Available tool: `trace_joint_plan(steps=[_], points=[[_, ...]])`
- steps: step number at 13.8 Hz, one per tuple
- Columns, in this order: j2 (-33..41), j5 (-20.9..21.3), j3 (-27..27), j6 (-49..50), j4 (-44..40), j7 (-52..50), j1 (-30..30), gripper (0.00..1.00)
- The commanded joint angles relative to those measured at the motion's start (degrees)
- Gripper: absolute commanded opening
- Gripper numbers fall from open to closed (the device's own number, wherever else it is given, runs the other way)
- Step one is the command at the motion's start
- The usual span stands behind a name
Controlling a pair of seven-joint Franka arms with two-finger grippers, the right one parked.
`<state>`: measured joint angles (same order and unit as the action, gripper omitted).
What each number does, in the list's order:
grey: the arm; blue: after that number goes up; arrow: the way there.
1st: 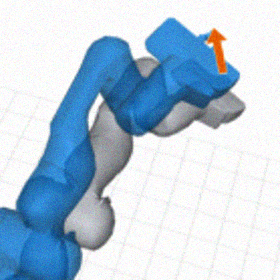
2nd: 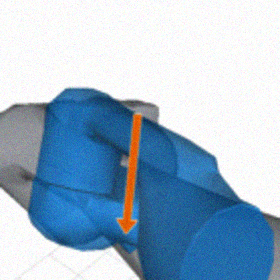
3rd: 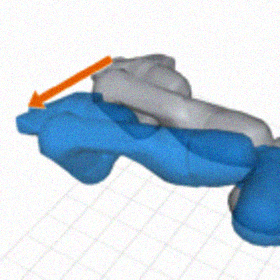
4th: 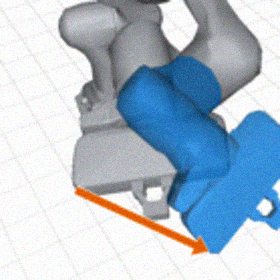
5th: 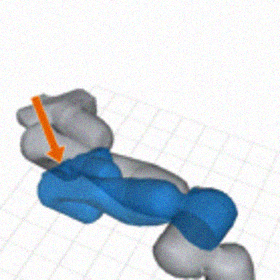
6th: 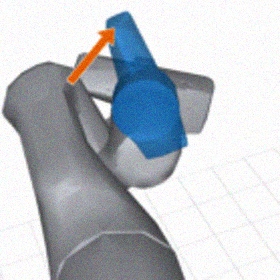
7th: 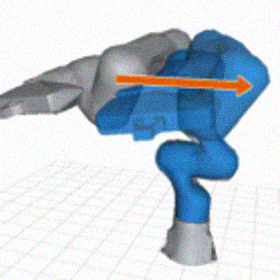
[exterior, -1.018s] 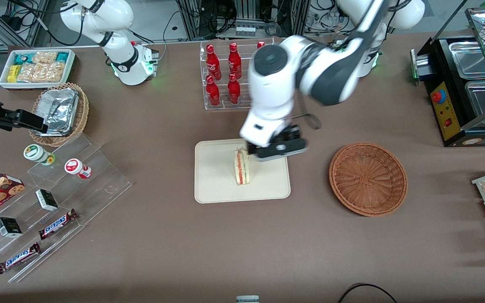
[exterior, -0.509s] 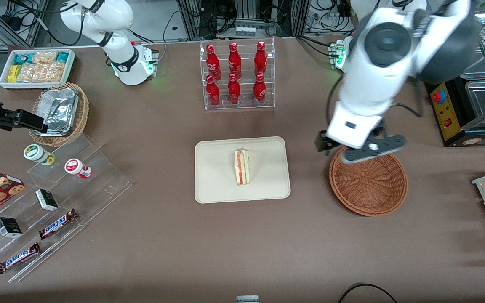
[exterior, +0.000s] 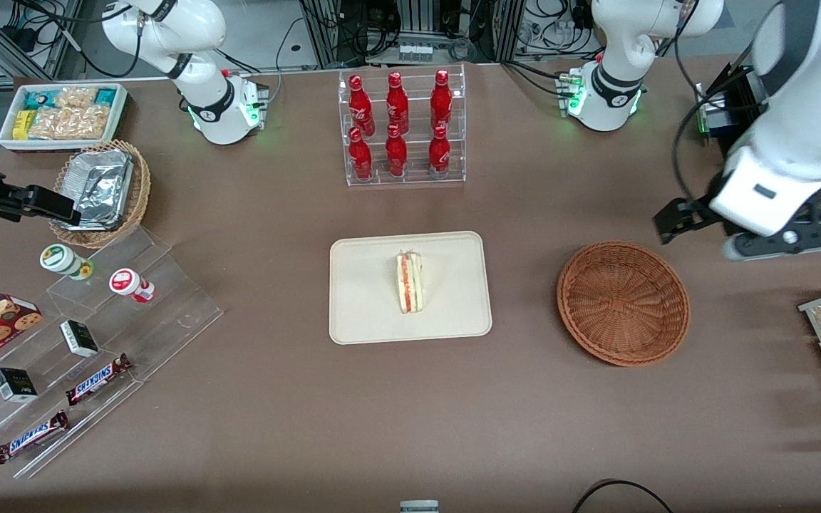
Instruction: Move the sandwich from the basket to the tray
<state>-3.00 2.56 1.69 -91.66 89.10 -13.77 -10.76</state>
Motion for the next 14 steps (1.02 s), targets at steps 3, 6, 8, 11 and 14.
trace_joint_plan(steps=[3,6,8,11,14], points=[[4.3,-1.3,-0.8,0.9,4.2,9.4,6.1,1.00],[4.6,-1.2,-2.8,1.0,3.8,11.2,10.3,1.00],[4.0,-1.2,-3.4,1.0,2.3,11.3,10.9,1.00],[3.9,-1.9,-3.4,1.0,1.3,11.4,10.8,1.00],[4.1,-2.0,-3.4,1.2,1.2,11.7,10.7,1.00]])
